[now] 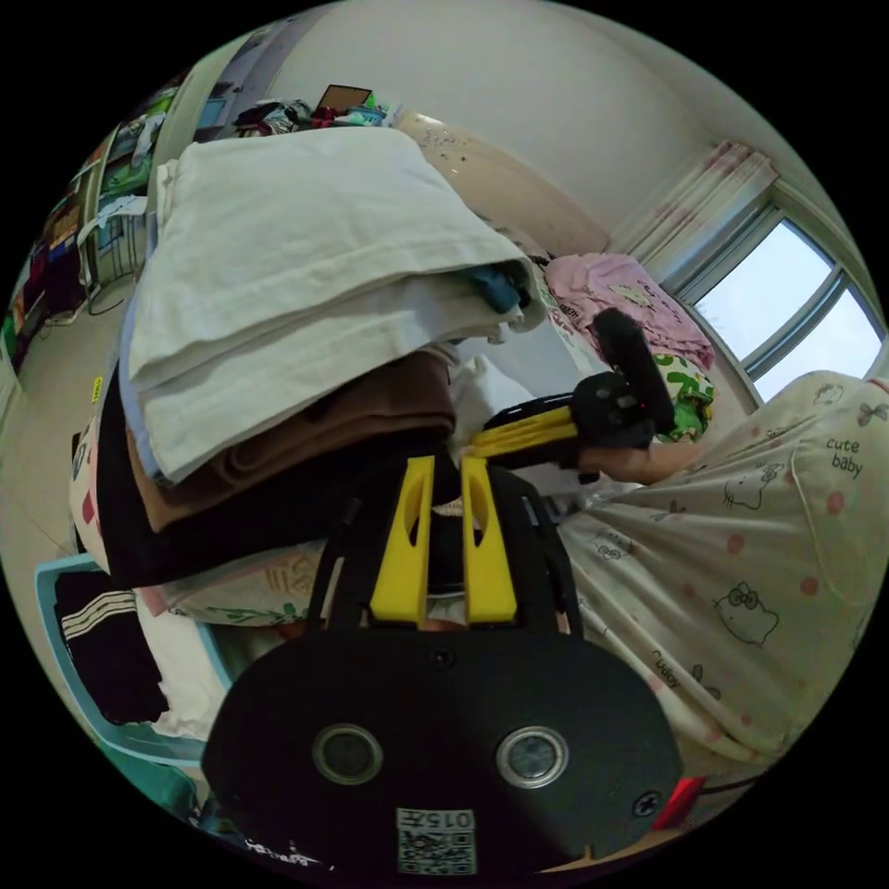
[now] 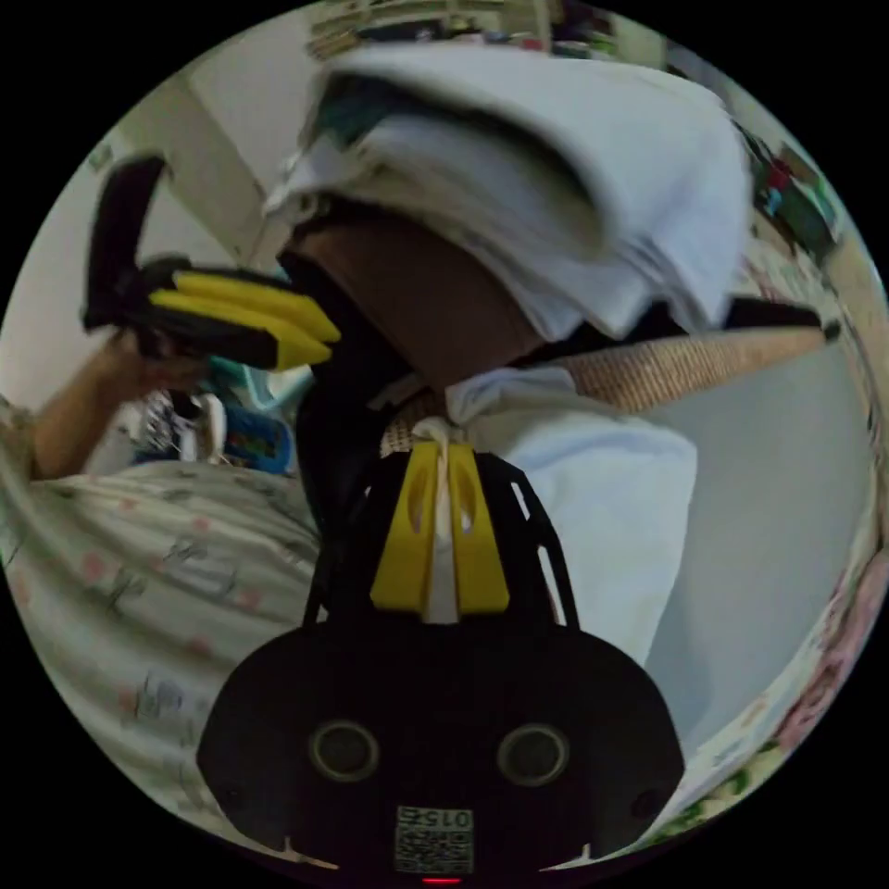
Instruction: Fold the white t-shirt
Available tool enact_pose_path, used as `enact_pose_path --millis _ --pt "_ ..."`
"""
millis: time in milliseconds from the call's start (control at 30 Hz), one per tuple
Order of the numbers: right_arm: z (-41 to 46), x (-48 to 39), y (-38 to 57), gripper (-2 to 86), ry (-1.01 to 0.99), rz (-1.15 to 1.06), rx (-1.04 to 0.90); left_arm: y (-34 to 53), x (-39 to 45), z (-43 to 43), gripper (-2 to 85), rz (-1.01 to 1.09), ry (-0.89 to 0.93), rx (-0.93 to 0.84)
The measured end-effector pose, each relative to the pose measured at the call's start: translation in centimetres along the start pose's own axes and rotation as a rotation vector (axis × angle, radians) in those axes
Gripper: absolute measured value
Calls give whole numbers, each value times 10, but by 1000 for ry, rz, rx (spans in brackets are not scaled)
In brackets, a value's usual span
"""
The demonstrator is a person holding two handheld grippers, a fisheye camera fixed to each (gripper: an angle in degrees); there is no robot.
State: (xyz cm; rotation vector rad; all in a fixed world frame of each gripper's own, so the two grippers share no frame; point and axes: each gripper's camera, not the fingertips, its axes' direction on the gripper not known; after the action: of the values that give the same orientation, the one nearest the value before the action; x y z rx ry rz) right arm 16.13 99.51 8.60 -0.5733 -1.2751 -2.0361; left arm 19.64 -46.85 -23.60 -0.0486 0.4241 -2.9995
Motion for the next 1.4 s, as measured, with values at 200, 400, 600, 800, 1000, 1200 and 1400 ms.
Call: enact_pose_path --millis 200,400,600,800,1000,1200,1400 --pt "-123 23 7 2 -90 390 276 -19 -11 15 78 73 27 -50" --pt "-198 5 -19 1 -64 634 447 -14 -43 36 91 -118 -137 -47" --pt "-266 -28 -82 1 -5 687 540 -13 -64 37 49 -131 -316 -36" --pt "-368 -67 -123 0 126 718 698 -3 -79 -44 15 -92 -125 102" --pt "-483 -129 -130 -2 289 758 937 -4 -67 -171 -1 40 -92 459" --pt "-570 -213 -147 1 327 609 1135 -19 -62 -277 -3 249 -58 697" --pt "-626 -282 -175 4 385 510 1233 -19 -54 -349 -4 371 25 797"
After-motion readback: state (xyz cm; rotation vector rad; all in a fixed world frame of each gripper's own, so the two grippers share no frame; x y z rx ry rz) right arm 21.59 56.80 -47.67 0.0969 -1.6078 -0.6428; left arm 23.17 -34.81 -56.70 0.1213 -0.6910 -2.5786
